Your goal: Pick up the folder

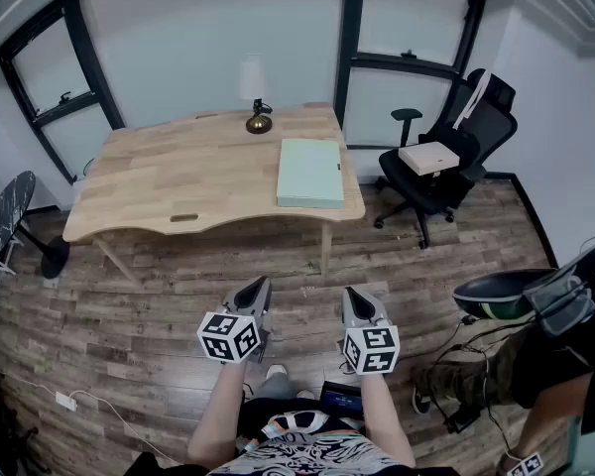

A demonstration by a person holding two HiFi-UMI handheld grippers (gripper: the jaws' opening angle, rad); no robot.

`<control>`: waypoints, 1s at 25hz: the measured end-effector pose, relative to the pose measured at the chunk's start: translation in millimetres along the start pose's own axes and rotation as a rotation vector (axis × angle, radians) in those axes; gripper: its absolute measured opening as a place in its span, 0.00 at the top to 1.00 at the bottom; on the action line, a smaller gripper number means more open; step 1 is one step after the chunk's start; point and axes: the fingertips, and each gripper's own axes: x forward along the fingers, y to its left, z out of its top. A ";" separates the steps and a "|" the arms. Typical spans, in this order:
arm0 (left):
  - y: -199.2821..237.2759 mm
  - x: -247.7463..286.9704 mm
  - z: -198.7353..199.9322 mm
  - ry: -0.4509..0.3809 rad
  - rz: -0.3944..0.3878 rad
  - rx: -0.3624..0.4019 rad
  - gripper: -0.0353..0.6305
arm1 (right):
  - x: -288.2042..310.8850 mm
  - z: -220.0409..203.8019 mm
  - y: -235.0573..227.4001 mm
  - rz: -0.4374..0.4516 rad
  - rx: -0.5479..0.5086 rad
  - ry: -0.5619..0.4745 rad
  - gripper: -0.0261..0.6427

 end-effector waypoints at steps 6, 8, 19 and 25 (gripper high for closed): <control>-1.2 11.7 3.9 0.016 0.012 0.052 0.94 | 2.2 4.7 -10.1 -0.007 0.028 -0.011 0.95; -2.3 18.0 4.3 0.020 0.010 0.054 0.94 | 3.9 6.2 -13.3 -0.011 0.032 -0.016 0.95; 32.8 70.6 13.0 0.018 0.025 -0.050 0.94 | 49.0 22.0 -60.1 -0.053 0.180 -0.073 0.95; 85.5 137.5 17.3 0.046 0.091 -0.041 0.94 | 121.5 20.1 -95.7 -0.078 0.196 -0.023 0.95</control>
